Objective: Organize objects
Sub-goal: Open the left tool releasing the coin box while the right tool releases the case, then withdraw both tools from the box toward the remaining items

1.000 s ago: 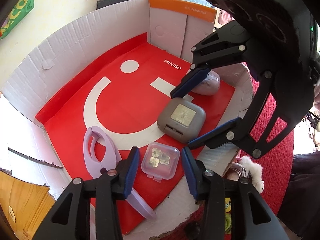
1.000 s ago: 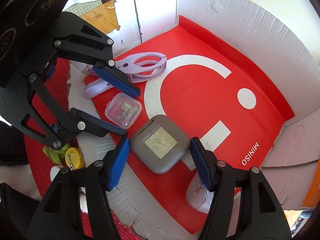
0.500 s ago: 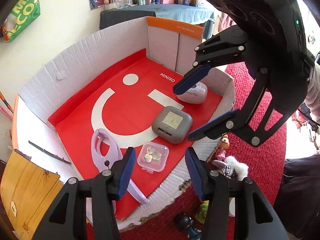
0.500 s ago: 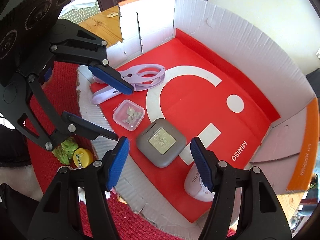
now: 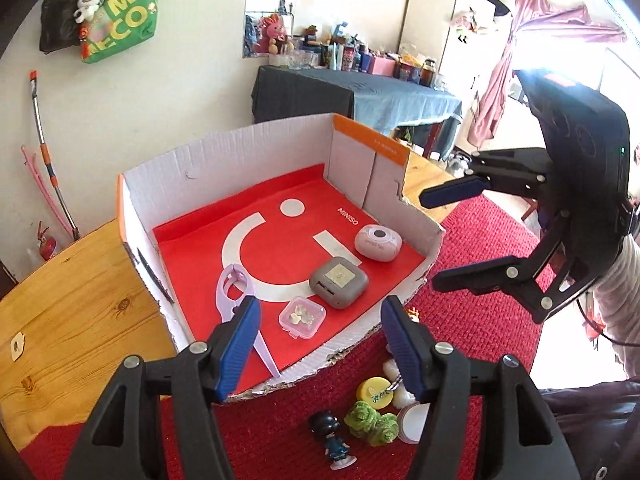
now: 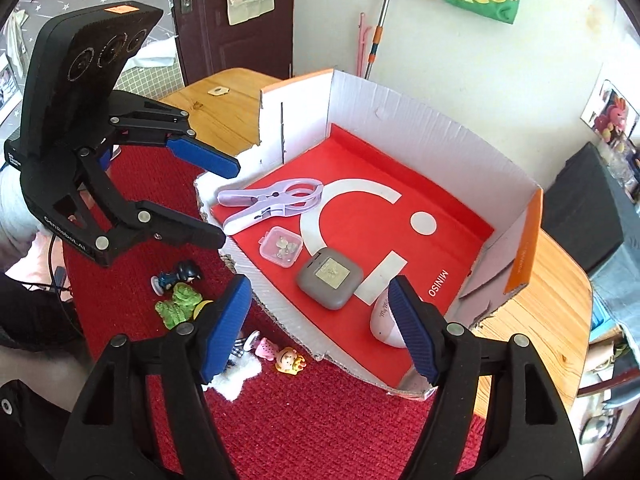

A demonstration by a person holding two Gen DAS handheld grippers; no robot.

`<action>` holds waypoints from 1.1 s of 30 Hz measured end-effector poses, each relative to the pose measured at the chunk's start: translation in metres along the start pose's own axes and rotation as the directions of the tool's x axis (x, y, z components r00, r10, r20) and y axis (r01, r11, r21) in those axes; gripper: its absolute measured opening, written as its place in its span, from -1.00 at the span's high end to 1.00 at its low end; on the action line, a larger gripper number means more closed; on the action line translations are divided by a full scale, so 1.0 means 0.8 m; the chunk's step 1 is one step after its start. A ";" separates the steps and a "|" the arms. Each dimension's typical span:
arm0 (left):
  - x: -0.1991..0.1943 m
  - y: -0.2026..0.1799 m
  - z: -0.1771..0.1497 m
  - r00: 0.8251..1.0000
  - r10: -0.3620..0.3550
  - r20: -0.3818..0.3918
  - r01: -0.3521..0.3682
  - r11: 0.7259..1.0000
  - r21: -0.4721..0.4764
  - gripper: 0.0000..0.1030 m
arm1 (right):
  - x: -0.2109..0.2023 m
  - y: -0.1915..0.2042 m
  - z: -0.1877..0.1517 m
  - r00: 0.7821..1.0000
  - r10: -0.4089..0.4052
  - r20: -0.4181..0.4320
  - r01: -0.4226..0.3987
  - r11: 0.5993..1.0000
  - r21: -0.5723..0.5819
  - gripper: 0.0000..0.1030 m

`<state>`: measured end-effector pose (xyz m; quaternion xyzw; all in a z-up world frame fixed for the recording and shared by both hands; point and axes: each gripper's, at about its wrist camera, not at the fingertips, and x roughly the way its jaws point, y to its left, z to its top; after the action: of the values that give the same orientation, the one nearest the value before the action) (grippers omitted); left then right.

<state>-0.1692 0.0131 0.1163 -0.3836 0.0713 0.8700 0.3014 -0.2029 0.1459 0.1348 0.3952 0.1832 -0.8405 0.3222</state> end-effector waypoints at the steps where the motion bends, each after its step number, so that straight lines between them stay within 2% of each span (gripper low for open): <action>1: -0.005 -0.002 -0.001 1.000 0.010 0.018 -0.010 1.000 -0.010 -0.36 | 0.000 0.010 0.001 1.000 -0.011 0.017 0.011 1.000 0.019 -0.42; 5: -0.027 -0.010 -0.011 0.997 0.041 0.071 -0.038 0.998 -0.045 -0.44 | -0.035 0.022 -0.005 0.996 -0.054 0.069 0.049 0.996 0.077 -0.51; 9: -0.043 -0.019 -0.031 0.985 0.118 0.122 -0.109 0.991 -0.080 -0.54 | -0.059 0.039 -0.021 0.989 -0.088 0.120 0.075 0.991 0.107 -0.57; 11: -0.048 -0.022 -0.044 0.976 0.161 0.144 -0.145 0.983 -0.114 -0.65 | -0.065 0.045 -0.033 0.983 -0.108 0.147 0.086 0.985 0.146 -0.67; 14: -0.054 -0.029 -0.067 0.970 0.183 0.161 -0.158 0.975 -0.154 -0.69 | -0.071 0.047 -0.059 0.973 -0.144 0.180 0.096 0.963 0.251 -0.71; 17: -0.056 -0.036 -0.088 0.964 0.208 0.166 -0.173 0.964 -0.200 -0.73 | -0.068 0.051 -0.089 0.954 -0.229 0.192 0.158 0.932 0.327 -0.71; 19: -0.053 -0.040 -0.100 0.958 0.236 0.163 -0.197 0.954 -0.225 -0.73 | -0.066 0.053 -0.103 0.947 -0.258 0.191 0.177 0.916 0.360 -0.73; 23: -0.045 -0.044 -0.124 0.949 0.273 0.157 -0.222 0.934 -0.278 -0.75 | -0.054 0.066 -0.122 0.948 -0.249 0.198 0.151 0.900 0.410 -0.80; 27: -0.028 -0.044 -0.149 0.954 0.273 0.125 -0.220 0.919 -0.326 -0.78 | -0.040 0.074 -0.135 0.948 -0.257 0.186 0.161 0.894 0.418 -0.82; 33: -0.013 -0.041 -0.168 0.957 0.283 0.066 -0.244 0.905 -0.349 -0.78 | -0.007 0.076 -0.143 0.971 -0.189 0.147 0.109 0.894 0.434 -0.82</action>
<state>-0.0611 -0.0132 0.0333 -0.3655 -0.0450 0.9226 0.1145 -0.0963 0.1684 0.0650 0.3603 -0.0040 -0.9155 0.1790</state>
